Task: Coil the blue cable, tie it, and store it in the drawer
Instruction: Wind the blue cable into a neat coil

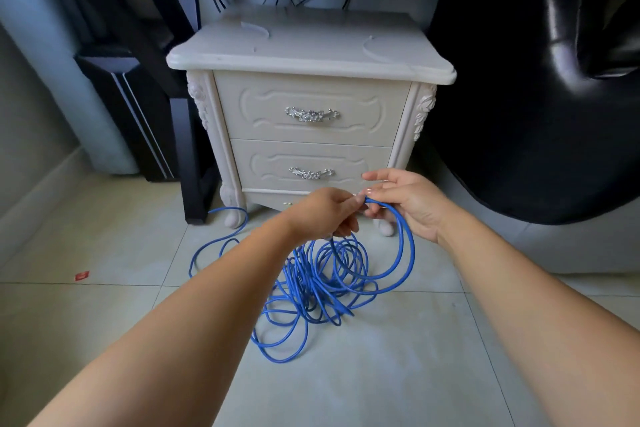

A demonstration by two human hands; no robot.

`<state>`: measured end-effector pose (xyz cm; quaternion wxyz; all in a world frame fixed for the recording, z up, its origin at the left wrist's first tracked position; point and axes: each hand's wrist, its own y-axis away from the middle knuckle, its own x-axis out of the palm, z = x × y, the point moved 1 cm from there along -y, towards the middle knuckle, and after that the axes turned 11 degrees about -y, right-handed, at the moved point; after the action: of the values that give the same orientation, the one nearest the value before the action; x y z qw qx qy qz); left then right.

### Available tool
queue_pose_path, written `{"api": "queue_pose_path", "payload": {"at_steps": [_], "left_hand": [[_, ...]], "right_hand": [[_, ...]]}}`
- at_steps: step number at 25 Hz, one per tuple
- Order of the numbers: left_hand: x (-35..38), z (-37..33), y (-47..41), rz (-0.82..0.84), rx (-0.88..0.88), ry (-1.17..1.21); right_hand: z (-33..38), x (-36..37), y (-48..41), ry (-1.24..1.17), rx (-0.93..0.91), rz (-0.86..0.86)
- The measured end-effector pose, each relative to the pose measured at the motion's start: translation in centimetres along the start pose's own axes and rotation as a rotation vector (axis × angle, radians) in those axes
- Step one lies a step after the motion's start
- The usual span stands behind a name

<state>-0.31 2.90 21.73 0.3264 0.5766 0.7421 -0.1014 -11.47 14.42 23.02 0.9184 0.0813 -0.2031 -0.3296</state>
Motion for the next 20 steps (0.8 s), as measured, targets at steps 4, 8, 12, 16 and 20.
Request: {"api": "queue_pose_path", "payload": {"at_steps": [4, 8, 12, 16, 20], "left_hand": [[-1.6, -1.5, 2.8, -0.176, -0.047, 0.265], [-2.5, -3.2, 6.2, -0.152, -0.081, 0.836], [-2.3, -4.8, 8.6, -0.065, -0.061, 0.960], [-1.7, -4.7, 9.3, -0.052, -0.035, 1.066], [-1.8, -4.0, 8.8, -0.163, -0.027, 1.275]], "right_hand": [[1.5, 0.4, 3.1, 0.135, -0.057, -0.028], [1.8, 1.4, 6.1, 0.315, -0.112, -0.092], [2.2, 3.4, 8.0, -0.065, -0.202, -0.189], [2.3, 4.4, 8.4, -0.356, -0.223, -0.289], [0.9, 6.4, 8.2, -0.128, -0.145, -0.299]]}}
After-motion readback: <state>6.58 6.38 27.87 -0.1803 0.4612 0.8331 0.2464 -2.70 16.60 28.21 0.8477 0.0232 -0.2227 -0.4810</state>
